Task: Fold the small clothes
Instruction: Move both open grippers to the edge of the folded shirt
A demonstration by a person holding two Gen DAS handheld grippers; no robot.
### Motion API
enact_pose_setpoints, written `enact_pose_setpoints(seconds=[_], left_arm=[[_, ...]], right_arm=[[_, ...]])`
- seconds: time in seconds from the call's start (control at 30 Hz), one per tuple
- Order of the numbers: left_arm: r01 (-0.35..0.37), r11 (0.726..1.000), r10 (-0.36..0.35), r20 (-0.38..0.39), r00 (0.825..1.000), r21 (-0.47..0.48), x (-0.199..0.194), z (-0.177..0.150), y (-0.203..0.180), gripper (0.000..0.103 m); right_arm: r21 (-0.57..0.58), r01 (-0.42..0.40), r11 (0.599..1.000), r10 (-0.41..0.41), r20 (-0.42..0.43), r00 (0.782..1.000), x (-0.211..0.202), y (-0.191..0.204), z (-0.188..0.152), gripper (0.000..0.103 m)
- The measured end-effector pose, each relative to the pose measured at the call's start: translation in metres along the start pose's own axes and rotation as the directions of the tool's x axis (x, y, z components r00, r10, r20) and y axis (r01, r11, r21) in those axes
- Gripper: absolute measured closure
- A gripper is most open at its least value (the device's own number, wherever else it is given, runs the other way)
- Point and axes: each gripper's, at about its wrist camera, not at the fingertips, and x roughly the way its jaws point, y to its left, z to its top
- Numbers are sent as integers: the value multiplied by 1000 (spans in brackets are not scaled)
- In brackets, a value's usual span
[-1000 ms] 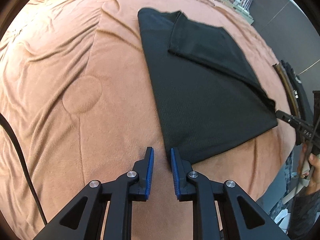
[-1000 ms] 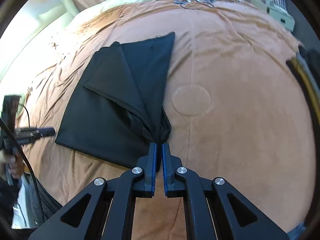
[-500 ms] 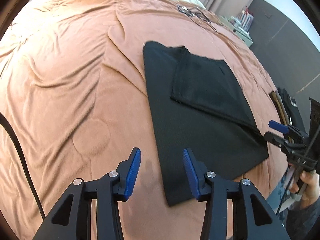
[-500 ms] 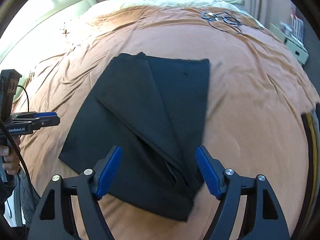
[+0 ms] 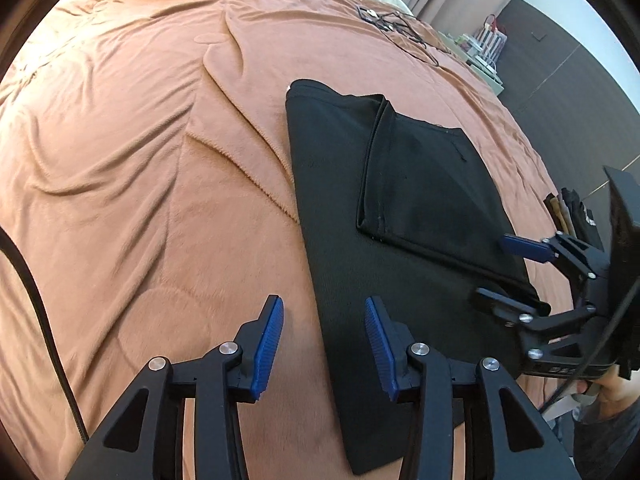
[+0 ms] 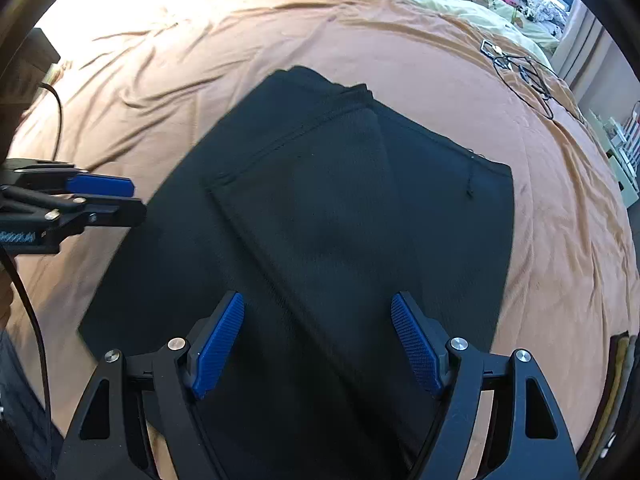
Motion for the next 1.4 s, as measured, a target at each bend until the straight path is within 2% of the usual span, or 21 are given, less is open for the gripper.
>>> enact_pose_setpoints(seconds=[0.07,0.17,0.4,0.5,0.73,0.87,1.0,1.17,1.3,1.4], left_arm=[[-10,1000,10,-3,1000,11,5,3,0,61],[-31,999,32,-24,999,21,14,5,2,68],[-69,996,70,-27,997,64,21,3,0,68],[-65,996,67,-30,997,60,20,3,2,68],[-43,998,44,-33,998,37,20,4,5,68],[-34,999,35,-35,999,27,20,4,8,68],[-36,999,37,-36,999,29,19,4,9,68],[-34,999,35,-43,998,25,15,6,9,68],[-15,1000,15,-30,999,-1,8,13,12,68],[-2,1000,2,-14,1000,-15,3,21,15,68]], right_arm=[[-4,23,1000,-23,-10,1000,10,-1,9,28],[10,54,998,-54,-14,998,20,-4,18,28],[126,105,986,-105,-10,994,29,-35,26,28],[197,130,972,-131,-7,991,32,-55,26,28],[343,96,934,-103,1,995,42,-101,24,28],[423,134,896,-150,5,989,36,-125,19,28],[472,114,874,-131,4,991,38,-140,13,28],[482,76,873,-109,42,993,22,-144,3,31],[492,-25,870,-27,98,995,9,-148,-8,36],[499,-130,857,70,139,988,10,-153,-11,39]])
